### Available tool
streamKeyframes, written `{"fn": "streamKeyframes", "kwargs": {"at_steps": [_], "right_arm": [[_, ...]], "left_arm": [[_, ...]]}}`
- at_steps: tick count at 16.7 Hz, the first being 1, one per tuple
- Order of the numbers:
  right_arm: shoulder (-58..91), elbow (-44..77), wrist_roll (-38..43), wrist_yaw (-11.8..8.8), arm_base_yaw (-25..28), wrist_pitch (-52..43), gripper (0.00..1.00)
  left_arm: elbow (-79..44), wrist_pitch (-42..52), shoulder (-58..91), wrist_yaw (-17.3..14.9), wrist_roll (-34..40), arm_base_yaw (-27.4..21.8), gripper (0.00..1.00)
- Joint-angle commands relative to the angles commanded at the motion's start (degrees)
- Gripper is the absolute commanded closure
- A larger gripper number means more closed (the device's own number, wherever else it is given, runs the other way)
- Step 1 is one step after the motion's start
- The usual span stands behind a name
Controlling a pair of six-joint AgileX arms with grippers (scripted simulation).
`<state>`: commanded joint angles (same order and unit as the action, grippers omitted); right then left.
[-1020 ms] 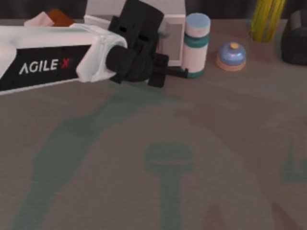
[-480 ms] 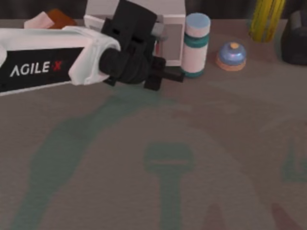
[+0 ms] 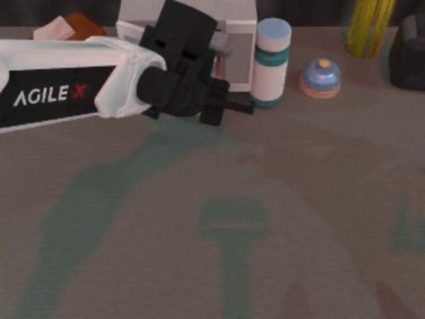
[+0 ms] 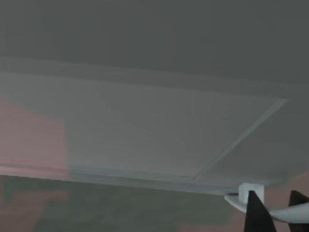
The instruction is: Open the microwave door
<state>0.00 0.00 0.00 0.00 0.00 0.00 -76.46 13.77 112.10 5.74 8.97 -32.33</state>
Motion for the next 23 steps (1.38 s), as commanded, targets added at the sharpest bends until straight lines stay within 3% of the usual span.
{"fn": "streamKeyframes", "kwargs": {"at_steps": [16, 23], "right_arm": [[0.00, 0.00, 0.00, 0.00, 0.00, 0.00, 0.00], [0.00, 0.00, 0.00, 0.00, 0.00, 0.00, 0.00]], "left_arm": [[0.00, 0.00, 0.00, 0.00, 0.00, 0.00, 1.00], [2.19, -0.90, -1.60, -2.32, -2.64, 0.82, 1.00]]}}
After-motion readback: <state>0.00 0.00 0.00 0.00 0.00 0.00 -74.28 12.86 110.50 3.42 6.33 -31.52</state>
